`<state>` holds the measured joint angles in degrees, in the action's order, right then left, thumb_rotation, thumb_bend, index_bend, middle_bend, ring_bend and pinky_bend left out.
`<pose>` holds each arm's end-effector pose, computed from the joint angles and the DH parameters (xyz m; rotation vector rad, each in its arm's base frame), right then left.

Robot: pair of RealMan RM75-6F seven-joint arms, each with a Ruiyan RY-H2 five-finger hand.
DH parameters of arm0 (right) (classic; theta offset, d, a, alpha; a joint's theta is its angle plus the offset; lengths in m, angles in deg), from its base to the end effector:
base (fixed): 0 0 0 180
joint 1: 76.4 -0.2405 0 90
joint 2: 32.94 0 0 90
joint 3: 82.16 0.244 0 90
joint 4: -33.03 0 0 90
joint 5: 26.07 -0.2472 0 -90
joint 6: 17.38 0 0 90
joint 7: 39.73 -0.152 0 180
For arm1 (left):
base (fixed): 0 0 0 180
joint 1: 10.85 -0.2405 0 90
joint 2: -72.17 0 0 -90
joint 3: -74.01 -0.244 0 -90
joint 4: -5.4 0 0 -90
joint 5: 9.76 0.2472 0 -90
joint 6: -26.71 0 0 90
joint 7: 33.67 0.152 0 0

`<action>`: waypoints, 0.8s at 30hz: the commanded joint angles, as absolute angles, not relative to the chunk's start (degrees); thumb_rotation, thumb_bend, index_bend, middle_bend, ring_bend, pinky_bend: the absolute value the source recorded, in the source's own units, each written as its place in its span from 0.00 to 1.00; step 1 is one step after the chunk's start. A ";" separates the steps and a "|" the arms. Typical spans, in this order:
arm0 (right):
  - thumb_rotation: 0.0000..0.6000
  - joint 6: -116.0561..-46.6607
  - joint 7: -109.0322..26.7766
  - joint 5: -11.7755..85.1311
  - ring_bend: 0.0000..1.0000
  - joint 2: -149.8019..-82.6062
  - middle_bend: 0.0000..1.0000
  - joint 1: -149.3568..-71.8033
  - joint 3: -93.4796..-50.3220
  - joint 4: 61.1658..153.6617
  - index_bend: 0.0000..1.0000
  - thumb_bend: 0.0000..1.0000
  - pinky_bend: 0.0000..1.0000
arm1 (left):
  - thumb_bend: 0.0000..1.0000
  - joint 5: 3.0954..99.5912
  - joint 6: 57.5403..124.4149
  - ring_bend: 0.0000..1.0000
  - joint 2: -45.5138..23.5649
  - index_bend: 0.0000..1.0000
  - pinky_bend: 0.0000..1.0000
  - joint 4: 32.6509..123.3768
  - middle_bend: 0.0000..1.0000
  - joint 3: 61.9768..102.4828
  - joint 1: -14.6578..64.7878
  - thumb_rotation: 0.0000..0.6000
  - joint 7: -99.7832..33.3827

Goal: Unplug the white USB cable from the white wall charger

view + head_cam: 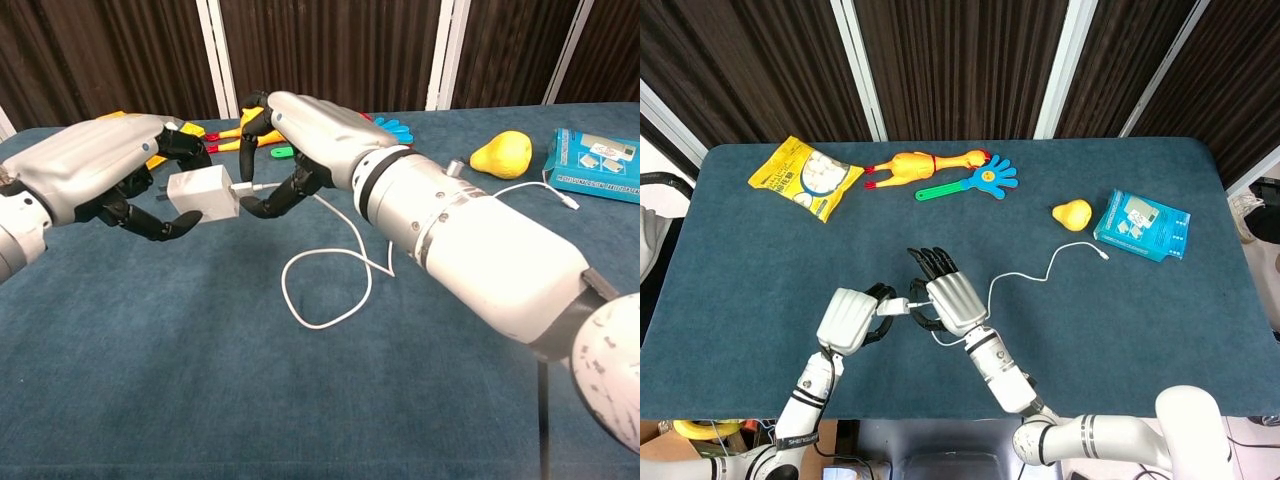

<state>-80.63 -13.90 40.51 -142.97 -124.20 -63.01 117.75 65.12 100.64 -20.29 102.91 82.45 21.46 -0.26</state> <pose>0.0139 -0.3108 -0.1076 1.8060 -1.0028 1.3398 -0.0988 0.2782 -0.0376 -1.7244 -0.7725 -1.1063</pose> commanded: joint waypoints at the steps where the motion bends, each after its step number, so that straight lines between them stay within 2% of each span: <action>1: 1.00 -80.69 -13.80 40.41 0.00 -143.19 0.15 -124.37 -63.09 117.57 0.66 0.44 0.00 | 0.65 65.22 100.62 1.00 -20.25 0.75 1.00 102.97 0.77 82.43 21.45 1.00 -0.26; 14: 1.00 -81.17 -13.72 39.80 0.00 -143.52 0.16 -124.92 -62.82 117.82 0.70 0.50 0.00 | 0.65 66.55 100.91 1.00 -19.93 0.75 1.00 103.71 0.78 81.92 21.21 1.00 0.22; 24: 1.00 -82.45 -12.00 38.84 0.00 -144.54 0.23 -125.37 -62.39 117.98 0.83 0.58 0.00 | 0.65 66.70 101.10 1.00 -19.66 0.75 1.00 104.03 0.78 82.12 21.01 1.00 0.63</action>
